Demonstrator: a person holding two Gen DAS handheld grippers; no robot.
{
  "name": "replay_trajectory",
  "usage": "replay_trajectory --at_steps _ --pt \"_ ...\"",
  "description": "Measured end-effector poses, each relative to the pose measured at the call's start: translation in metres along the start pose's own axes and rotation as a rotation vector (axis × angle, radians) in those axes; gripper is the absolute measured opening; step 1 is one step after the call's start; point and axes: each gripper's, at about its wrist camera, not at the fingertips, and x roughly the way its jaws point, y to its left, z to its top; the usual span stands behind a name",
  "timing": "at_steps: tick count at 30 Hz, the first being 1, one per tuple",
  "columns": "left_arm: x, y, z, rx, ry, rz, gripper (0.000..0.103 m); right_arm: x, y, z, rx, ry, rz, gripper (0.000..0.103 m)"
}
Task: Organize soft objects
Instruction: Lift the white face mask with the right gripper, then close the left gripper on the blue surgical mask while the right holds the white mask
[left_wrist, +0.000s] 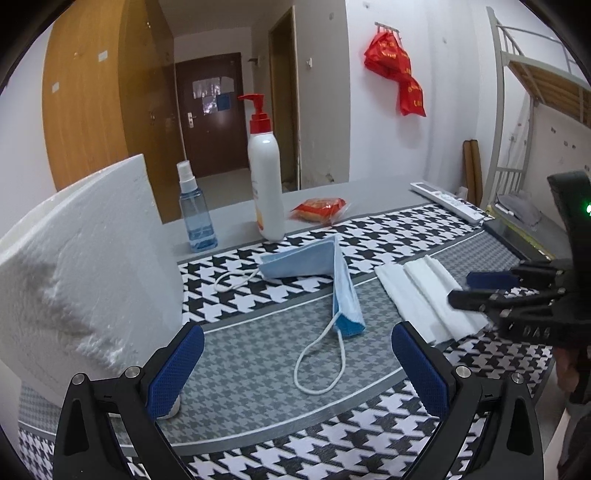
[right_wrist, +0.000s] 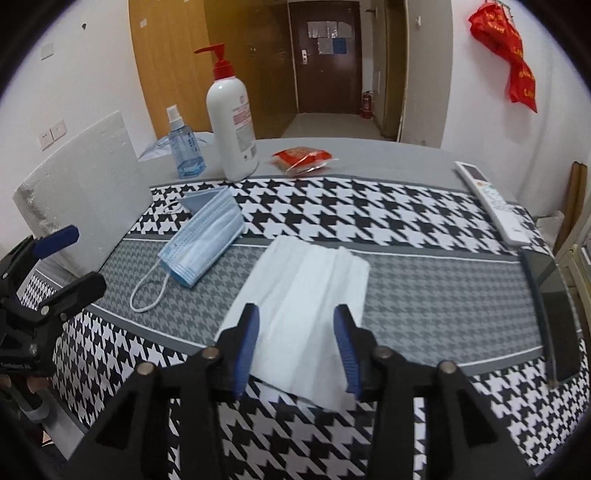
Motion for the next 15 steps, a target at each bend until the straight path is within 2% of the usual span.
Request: replay_trajectory --at_steps 7,9,15 --pt "0.02 -0.01 0.008 0.0 0.037 -0.026 0.102 0.007 -0.002 -0.001 0.02 0.011 0.008 0.05" --pt "0.026 -0.012 0.009 -0.009 0.053 -0.036 0.102 0.006 -0.007 -0.003 0.033 0.008 0.003 0.056" --pt "0.039 -0.025 0.015 0.011 0.077 -0.041 0.101 0.002 -0.012 -0.007 0.047 0.003 0.012 0.057"
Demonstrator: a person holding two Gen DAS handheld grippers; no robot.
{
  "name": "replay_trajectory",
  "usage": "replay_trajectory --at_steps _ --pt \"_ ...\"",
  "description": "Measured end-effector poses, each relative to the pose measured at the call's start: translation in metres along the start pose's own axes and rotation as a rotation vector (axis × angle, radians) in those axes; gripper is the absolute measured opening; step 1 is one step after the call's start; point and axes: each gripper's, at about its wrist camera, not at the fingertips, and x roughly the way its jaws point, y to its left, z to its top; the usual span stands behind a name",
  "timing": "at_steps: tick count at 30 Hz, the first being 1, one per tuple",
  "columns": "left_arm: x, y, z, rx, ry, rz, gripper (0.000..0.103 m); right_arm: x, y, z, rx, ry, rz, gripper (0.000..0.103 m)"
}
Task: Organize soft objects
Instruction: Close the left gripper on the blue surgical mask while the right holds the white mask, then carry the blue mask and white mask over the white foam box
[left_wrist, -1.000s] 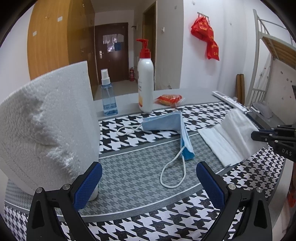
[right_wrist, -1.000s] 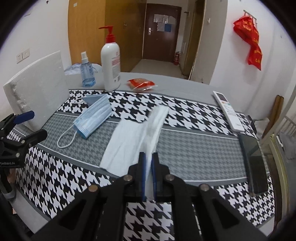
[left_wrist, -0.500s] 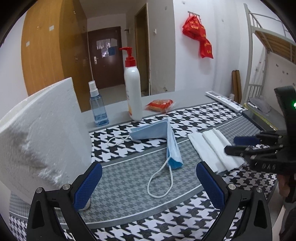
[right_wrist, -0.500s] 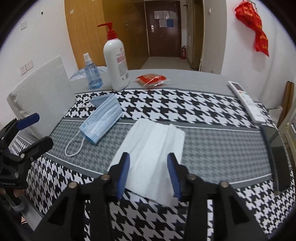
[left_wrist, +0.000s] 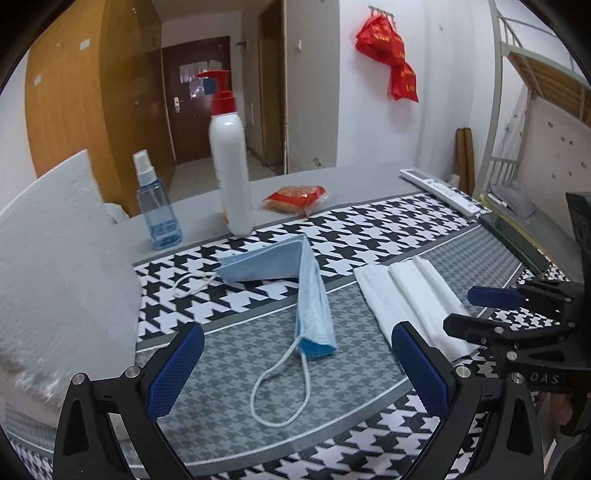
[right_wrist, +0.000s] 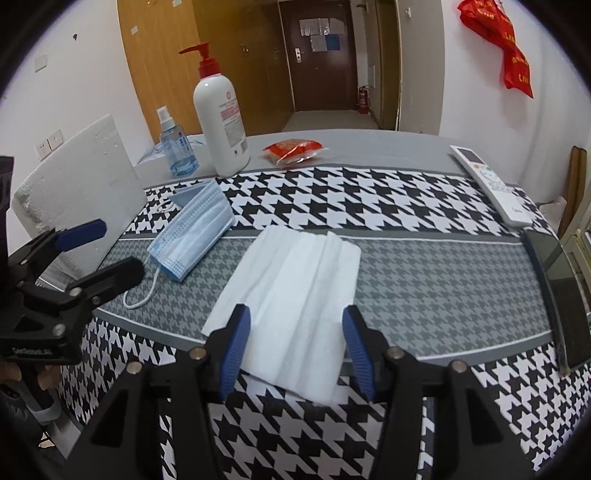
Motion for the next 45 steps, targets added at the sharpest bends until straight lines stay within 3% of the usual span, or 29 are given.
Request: replay_trajectory --at_steps 18,24,29,31,45 --pt "0.047 -0.006 0.006 -0.051 0.109 -0.027 0.071 0.005 -0.004 -0.003 0.002 0.01 0.004 0.06" --pt "0.056 -0.007 0.008 -0.059 0.132 -0.028 0.053 0.008 -0.004 -0.002 0.01 0.014 -0.016 0.063" --pt "0.059 -0.006 0.008 -0.065 0.141 -0.042 0.018 0.012 -0.002 -0.001 -0.002 0.02 -0.034 0.068" --pt "0.057 -0.007 0.008 -0.059 0.13 -0.052 0.012 0.014 0.0 0.0 0.002 0.022 -0.033 0.068" --pt "0.032 -0.003 0.003 -0.031 0.027 -0.015 0.007 0.034 0.018 0.011 -0.014 0.067 -0.106 0.069"
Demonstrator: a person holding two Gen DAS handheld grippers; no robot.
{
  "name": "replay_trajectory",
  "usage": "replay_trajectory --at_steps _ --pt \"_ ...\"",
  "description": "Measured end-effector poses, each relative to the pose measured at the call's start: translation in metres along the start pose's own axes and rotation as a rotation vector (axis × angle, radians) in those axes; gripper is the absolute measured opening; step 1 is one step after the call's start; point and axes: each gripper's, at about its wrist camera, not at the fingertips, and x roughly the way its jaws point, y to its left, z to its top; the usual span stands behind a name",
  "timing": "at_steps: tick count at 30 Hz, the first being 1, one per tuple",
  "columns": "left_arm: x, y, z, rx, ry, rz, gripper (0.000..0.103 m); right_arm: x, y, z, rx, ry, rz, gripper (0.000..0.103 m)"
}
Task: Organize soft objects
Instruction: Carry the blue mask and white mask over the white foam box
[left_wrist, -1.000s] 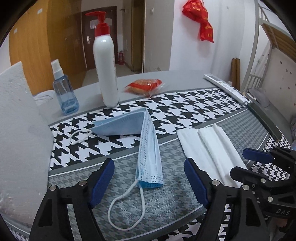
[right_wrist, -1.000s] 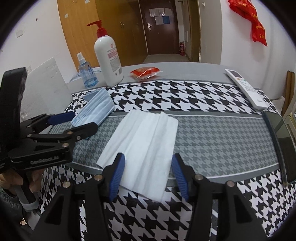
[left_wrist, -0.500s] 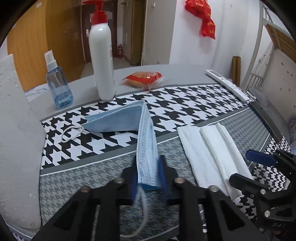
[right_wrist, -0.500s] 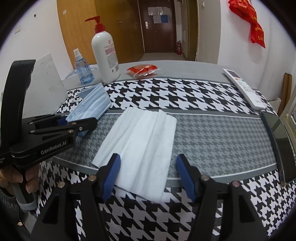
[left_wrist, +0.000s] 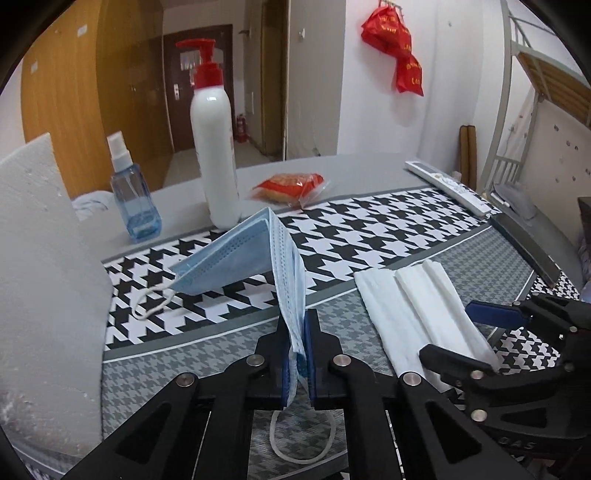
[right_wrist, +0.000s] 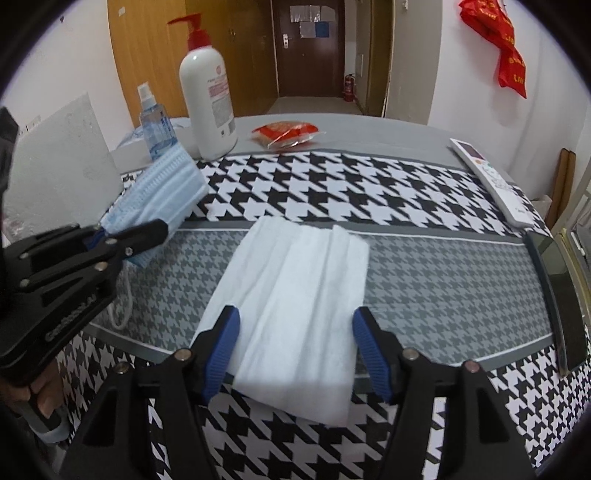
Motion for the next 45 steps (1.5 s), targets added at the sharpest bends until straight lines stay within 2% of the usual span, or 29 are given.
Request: replay_trajectory --at_steps 6,14,16,19,21,26,34,45 --pt "-0.009 0.003 0.0 -0.003 -0.025 0.003 0.007 0.006 0.006 0.003 -0.026 0.013 -0.05 0.073" --pt "-0.02 0.008 0.001 -0.006 -0.059 0.02 0.007 0.008 0.009 0.004 -0.022 0.024 -0.062 0.072" --pt "-0.023 0.01 0.0 -0.006 -0.067 0.025 0.007 0.008 0.01 0.004 -0.025 0.023 -0.057 0.067" --pt "-0.025 0.013 0.0 -0.01 -0.076 0.031 0.007 0.007 0.017 0.004 -0.046 0.021 -0.044 0.051" --pt "-0.028 0.014 0.0 -0.013 -0.085 0.032 0.007 0.007 0.023 0.004 -0.064 0.017 -0.032 0.034" --pt "-0.037 0.014 -0.001 -0.003 -0.112 0.03 0.007 0.005 0.032 0.001 -0.079 -0.005 -0.003 0.012" --pt "-0.057 0.012 -0.004 0.013 -0.161 0.039 0.007 -0.015 0.02 -0.003 -0.005 -0.054 0.077 0.01" --pt "-0.093 0.011 -0.007 0.026 -0.237 0.058 0.007 -0.056 0.018 -0.006 0.001 -0.142 0.096 0.01"
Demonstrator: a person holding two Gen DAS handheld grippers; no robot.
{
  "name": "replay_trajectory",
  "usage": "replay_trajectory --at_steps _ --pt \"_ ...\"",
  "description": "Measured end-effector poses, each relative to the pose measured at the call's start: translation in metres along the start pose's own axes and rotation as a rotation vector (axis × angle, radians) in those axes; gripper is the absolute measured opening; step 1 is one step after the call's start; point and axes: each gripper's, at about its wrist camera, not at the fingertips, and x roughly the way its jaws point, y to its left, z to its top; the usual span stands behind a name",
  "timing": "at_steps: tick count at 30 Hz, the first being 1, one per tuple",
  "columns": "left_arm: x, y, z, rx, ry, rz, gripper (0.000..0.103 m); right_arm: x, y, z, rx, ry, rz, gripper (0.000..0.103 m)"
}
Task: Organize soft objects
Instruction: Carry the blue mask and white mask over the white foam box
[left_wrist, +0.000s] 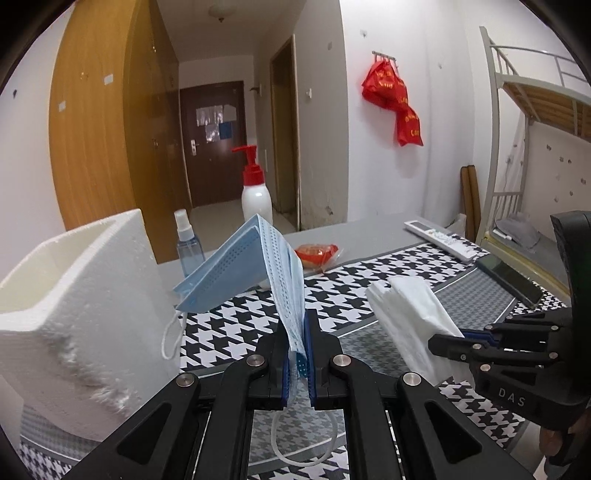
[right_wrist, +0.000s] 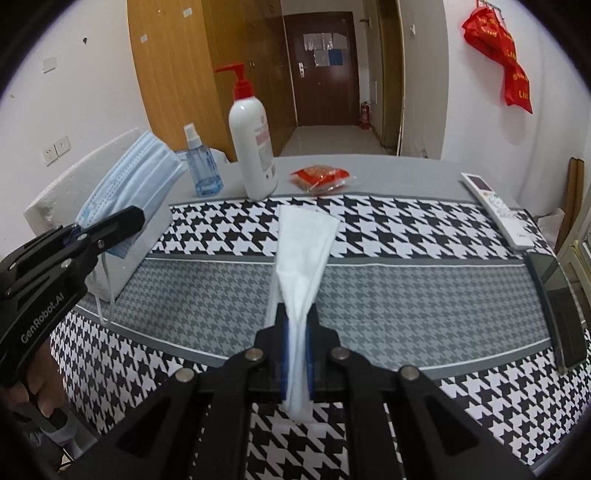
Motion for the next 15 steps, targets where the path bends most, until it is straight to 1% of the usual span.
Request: replay_trajectory --at_steps 6,13,15 --pt "-0.015 0.0 0.0 0.005 -0.02 -0.008 0.007 -0.012 0.008 0.002 -0.015 -0.033 0.012 0.01" --pt "-0.034 0.006 0.002 -0.005 -0.051 0.005 0.007 -0.024 0.017 0.003 -0.027 -0.063 0.025 0.01" --pt "-0.039 0.008 0.003 -0.007 -0.061 0.02 0.007 -0.027 0.019 0.005 -0.035 -0.076 0.027 0.01"
